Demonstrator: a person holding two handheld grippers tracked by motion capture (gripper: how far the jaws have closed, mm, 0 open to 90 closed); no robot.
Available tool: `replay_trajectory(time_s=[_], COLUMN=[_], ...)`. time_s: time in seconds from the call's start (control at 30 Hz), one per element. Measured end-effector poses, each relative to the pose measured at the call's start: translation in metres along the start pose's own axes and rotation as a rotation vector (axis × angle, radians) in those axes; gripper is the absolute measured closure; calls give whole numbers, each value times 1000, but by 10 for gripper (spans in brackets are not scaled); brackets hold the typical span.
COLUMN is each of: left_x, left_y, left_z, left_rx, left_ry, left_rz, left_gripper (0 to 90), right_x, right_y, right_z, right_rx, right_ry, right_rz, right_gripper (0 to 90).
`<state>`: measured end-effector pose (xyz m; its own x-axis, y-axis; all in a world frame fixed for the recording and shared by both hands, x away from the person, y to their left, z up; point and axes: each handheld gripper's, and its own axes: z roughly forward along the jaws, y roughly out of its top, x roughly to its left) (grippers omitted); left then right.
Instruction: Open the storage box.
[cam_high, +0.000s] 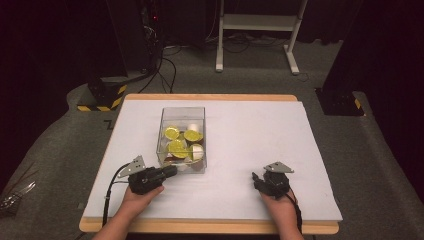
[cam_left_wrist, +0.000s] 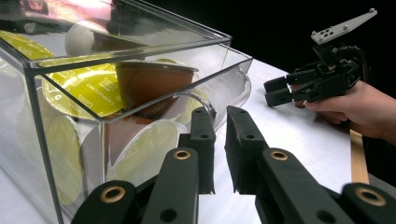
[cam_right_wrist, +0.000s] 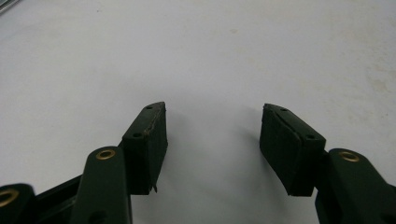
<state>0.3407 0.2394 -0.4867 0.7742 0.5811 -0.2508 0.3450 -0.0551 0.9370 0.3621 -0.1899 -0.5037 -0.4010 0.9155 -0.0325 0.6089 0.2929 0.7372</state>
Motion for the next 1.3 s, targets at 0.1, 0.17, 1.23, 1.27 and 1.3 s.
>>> replay_trajectory(time_s=[0.1,0.17,1.23,1.27,1.3], left_x=[-1,-2,-26,-26,-28], left_y=[0,-1,-13,-13,-14], left_z=[-1,-2,-20,-20,-22], left_rx=[4,5,11,12,13], left_ry=[-3,-6,-46,-48,-51], left_rz=[4,6,17,17,17], left_gripper=[818,819,832,832,833], right_x=[0,0,0,0,0], right_y=[0,0,0,0,0], right_z=[0,0,0,0,0], right_rx=[0,0,-2,-2,-1], right_ry=[0,0,-1,0,0], right_rz=[0,0,0,0,0], right_gripper=[417,418,418,418,418])
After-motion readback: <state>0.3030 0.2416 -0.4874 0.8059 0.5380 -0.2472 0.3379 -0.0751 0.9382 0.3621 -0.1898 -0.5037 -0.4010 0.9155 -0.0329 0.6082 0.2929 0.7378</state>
